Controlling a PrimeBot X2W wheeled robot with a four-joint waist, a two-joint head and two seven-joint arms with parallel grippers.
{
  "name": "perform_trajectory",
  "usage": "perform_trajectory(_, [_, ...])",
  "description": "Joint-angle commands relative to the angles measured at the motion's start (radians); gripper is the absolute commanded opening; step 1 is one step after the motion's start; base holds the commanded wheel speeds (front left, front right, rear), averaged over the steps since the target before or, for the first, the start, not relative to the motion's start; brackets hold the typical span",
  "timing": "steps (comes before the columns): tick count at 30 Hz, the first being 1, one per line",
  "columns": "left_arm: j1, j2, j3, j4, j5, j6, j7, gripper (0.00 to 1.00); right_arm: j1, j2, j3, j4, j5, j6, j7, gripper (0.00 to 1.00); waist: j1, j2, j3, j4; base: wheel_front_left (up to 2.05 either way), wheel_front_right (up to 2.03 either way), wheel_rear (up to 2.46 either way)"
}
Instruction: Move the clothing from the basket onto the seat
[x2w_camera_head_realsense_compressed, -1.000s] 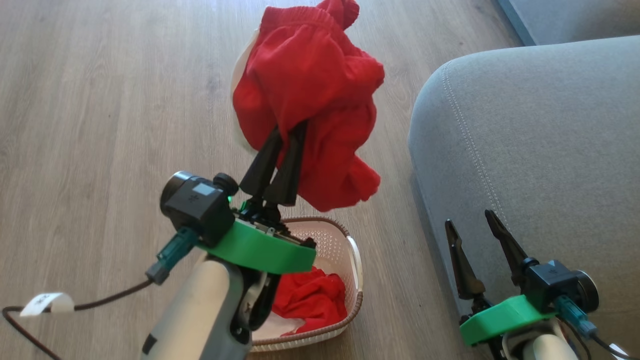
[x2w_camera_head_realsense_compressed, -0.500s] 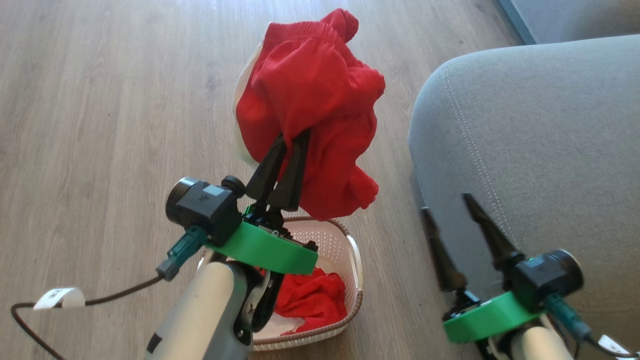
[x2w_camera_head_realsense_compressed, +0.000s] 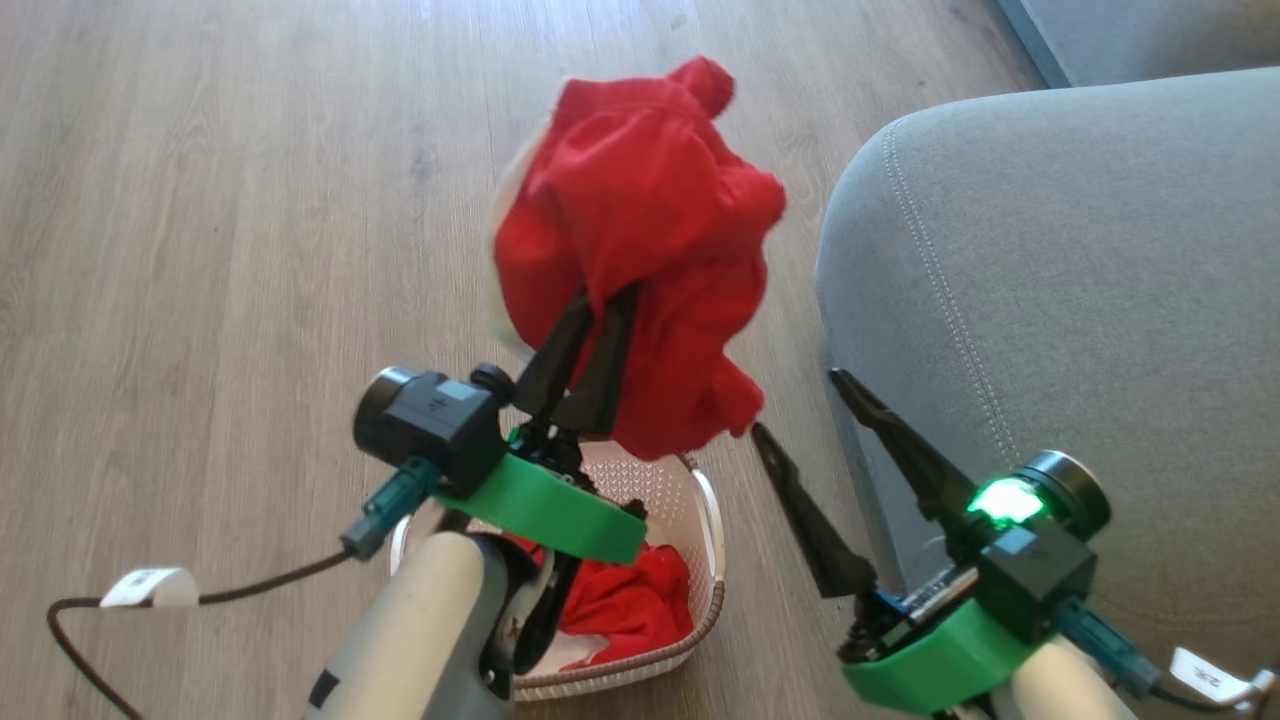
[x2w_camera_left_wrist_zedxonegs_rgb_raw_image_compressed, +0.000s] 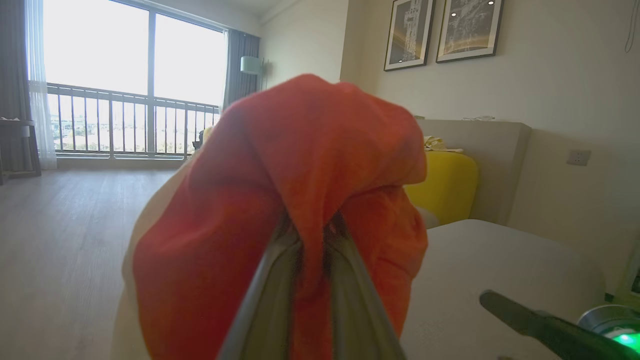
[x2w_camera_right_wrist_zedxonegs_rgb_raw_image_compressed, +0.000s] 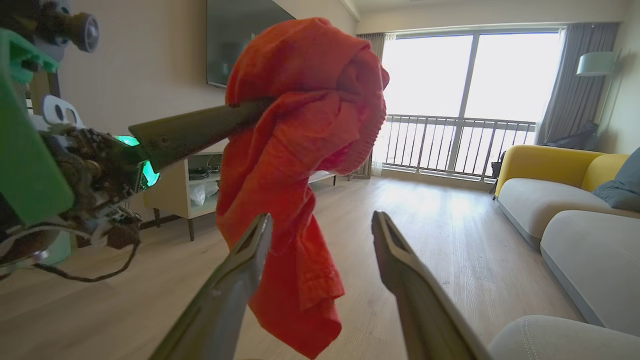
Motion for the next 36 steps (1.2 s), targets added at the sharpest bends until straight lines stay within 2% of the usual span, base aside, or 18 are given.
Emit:
perform_trajectory(1, [-0.038,0.004,0.026,-0.029,0.011,-0.002,-0.01,0.0,-0.063,-0.014,0.036,-0.025,0.011,0.007,-0.002,1.0,0.0,0.0,0.001,0.001,0.0,0.0,0.0])
perform_trajectory(11, [-0.037,0.004,-0.041,-0.017,0.005,-0.011,-0.01,0.0,-0.139,-0.016,0.075,0.087,0.026,0.007,-0.002,1.0,0.0,0.0,0.004,0.028,0.0,0.0,0.0])
perform_trajectory(17, [-0.043,0.004,-0.08,-0.02,0.004,-0.016,-0.01,0.0,-0.17,-0.012,0.119,0.162,0.105,0.007,-0.002,1.0,0.0,0.0,0.006,0.048,0.0,0.0,0.0])
perform_trajectory(24, [-0.048,0.004,-0.116,-0.022,0.003,-0.022,-0.01,0.0,-0.226,-0.021,0.184,0.174,0.151,0.007,-0.002,1.0,0.0,0.0,0.014,0.059,0.0,0.0,0.0])
perform_trajectory(31, [-0.052,0.004,-0.147,-0.01,-0.001,-0.026,-0.01,0.0,-0.251,0.009,0.143,0.212,0.104,0.007,-0.002,1.0,0.0,0.0,0.018,0.065,0.0,0.0,0.0])
perform_trajectory(32, [-0.052,0.004,-0.15,-0.009,-0.002,-0.026,-0.01,0.0,-0.251,0.016,0.132,0.219,0.091,0.007,-0.002,0.93,0.0,0.0,0.018,0.067,0.0,0.0,0.0])
perform_trajectory(33, [-0.053,0.004,-0.153,-0.009,-0.004,-0.027,-0.01,0.0,-0.248,0.024,0.124,0.228,0.088,0.007,-0.002,0.31,0.0,0.0,0.017,0.068,0.0,0.0,0.0])
perform_trajectory(34, [-0.052,0.004,-0.155,-0.008,-0.006,-0.026,-0.01,0.0,-0.245,0.033,0.112,0.235,0.084,0.007,-0.002,0.0,0.0,0.0,0.017,0.07,0.0,0.0,0.0])
perform_trajectory(36, [-0.052,0.004,-0.156,-0.007,-0.008,-0.025,-0.01,0.0,-0.241,0.045,0.098,0.244,0.077,0.007,-0.002,0.0,0.0,0.0,0.016,0.072,0.0,0.0,0.0])
